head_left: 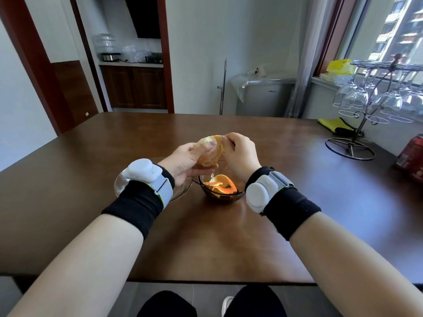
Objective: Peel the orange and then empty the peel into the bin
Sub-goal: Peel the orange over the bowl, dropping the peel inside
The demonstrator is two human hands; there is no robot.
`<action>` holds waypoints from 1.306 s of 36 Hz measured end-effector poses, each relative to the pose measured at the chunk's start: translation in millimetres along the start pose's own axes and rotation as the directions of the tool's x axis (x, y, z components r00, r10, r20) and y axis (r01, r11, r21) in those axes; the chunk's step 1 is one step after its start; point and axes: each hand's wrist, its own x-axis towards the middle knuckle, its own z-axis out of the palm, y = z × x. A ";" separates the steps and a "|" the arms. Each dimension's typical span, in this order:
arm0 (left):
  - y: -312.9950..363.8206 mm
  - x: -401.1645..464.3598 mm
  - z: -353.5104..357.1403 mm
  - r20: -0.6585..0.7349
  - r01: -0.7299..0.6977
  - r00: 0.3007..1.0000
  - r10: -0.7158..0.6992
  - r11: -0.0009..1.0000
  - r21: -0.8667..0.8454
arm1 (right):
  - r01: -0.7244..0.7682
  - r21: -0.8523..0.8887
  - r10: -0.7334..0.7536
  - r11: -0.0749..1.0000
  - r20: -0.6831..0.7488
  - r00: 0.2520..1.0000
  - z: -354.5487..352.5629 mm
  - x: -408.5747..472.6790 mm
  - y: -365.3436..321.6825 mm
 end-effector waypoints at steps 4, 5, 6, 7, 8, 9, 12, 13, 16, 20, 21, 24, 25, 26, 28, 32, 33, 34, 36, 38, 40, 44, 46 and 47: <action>-1.9 2.5 0.7 -0.112 -0.076 0.991 0.078 0.997 0.016 | 0.010 0.116 -0.019 0.993 0.073 0.997 -3.9 0.1 2.4; -3.1 3.2 -0.4 -0.141 -0.105 0.984 0.111 0.993 0.045 | -0.006 0.163 -0.014 0.987 0.116 0.993 -5.5 0.5 3.3; -4.4 4.0 -1.5 -0.163 -0.132 0.976 0.143 0.988 0.076 | -0.030 0.214 -0.006 0.976 0.165 0.986 -7.4 0.9 4.3; -5.5 4.2 -2.1 -0.176 -0.158 0.969 0.176 0.982 0.107 | -0.069 0.262 0.012 0.963 0.213 0.977 -10.3 1.4 5.2; -6.6 4.7 -3.0 -0.186 -0.187 0.960 0.211 0.973 0.137 | -0.124 0.312 0.041 0.942 0.259 0.965 -12.9 2.2 5.6; -7.6 4.8 -3.3 -0.194 -0.219 0.948 0.251 0.961 0.171 | -0.178 0.359 0.070 0.916 0.294 0.953 -15.5 2.9 5.6; -7.6 3.3 -0.2 -0.188 -0.307 0.906 0.379 0.894 0.325 | -0.210 0.404 0.093 0.890 0.292 0.952 -19.6 5.7 6.3; -7.2 2.7 1.3 -0.172 -0.335 0.891 0.420 0.864 0.376 | -0.191 0.391 0.089 0.900 0.266 0.960 -19.7 6.4 6.5; -5.5 2.7 4.6 -0.116 -0.411 0.841 0.528 0.763 0.499 | -0.113 0.309 0.056 0.944 0.185 0.981 -17.3 9.6 9.3; -4.5 3.8 8.7 -0.040 -0.473 0.785 0.618 0.640 0.606 | -0.071 0.200 0.039 0.977 0.160 0.986 -19.2 14.1 10.5; -4.5 4.0 8.9 -0.028 -0.479 0.777 0.629 0.619 0.623 | -0.075 0.193 0.041 0.978 0.172 0.984 -20.0 14.2 10.4; -5.8 4.7 8.4 0.004 -0.488 0.764 0.645 0.573 0.659 | -0.093 0.198 0.048 0.976 0.221 0.974 -22.9 13.8 9.9; -6.6 4.9 8.1 0.015 -0.490 0.762 0.647 0.562 0.666 | -0.095 0.201 0.047 0.975 0.234 0.971 -23.8 13.8 9.9; -7.2 5.0 7.8 0.025 -0.491 0.763 0.646 0.554 0.672 | -0.096 0.197 0.046 0.976 0.243 0.969 -24.3 14.5 9.8; -8.0 5.0 7.8 0.043 -0.488 0.769 0.638 0.542 0.684 | -0.094 0.181 0.046 0.979 0.253 0.966 -24.9 15.2 10.6; -7.9 5.3 6.6 0.094 -0.479 0.798 0.595 0.532 0.698 | -0.068 0.106 0.039 0.992 0.257 0.966 -24.3 13.1 11.0; -8.1 5.5 6.3 0.103 -0.472 0.807 0.582 0.530 0.705 | -0.060 0.089 0.035 0.994 0.258 0.965 -24.4 12.5 10.8; -8.2 5.4 6.0 0.107 -0.464 0.814 0.571 0.529 0.710 | -0.056 0.080 0.034 0.995 0.259 0.965 -24.4 11.9 10.2; -8.9 5.3 5.4 0.113 -0.458 0.822 0.557 0.531 0.713 | -0.055 0.069 0.036 0.996 0.258 0.965 -24.7 11.5 9.5; -9.8 5.5 4.4 0.129 -0.460 0.828 0.546 0.529 0.713 | -0.063 0.066 0.044 0.996 0.260 0.965 -24.3 11.3 9.4; -10.5 6.2 2.8 0.144 -0.461 0.834 0.533 0.529 0.712 | -0.082 0.076 0.059 0.994 0.266 0.962 -23.2 11.1 10.0; -9.5 8.0 1.0 0.141 -0.461 0.832 0.537 0.527 0.713 | -0.117 0.115 0.081 0.986 0.273 0.958 -22.0 11.4 11.3; -8.8 9.7 0.1 0.130 -0.465 0.825 0.550 0.529 0.710 | -0.136 0.141 0.091 0.981 0.288 0.953 -22.0 11.9 11.9; -8.5 10.8 -0.5 0.123 -0.469 0.820 0.559 0.531 0.706 | -0.141 0.147 0.093 0.979 0.295 0.951 -22.1 12.3 12.0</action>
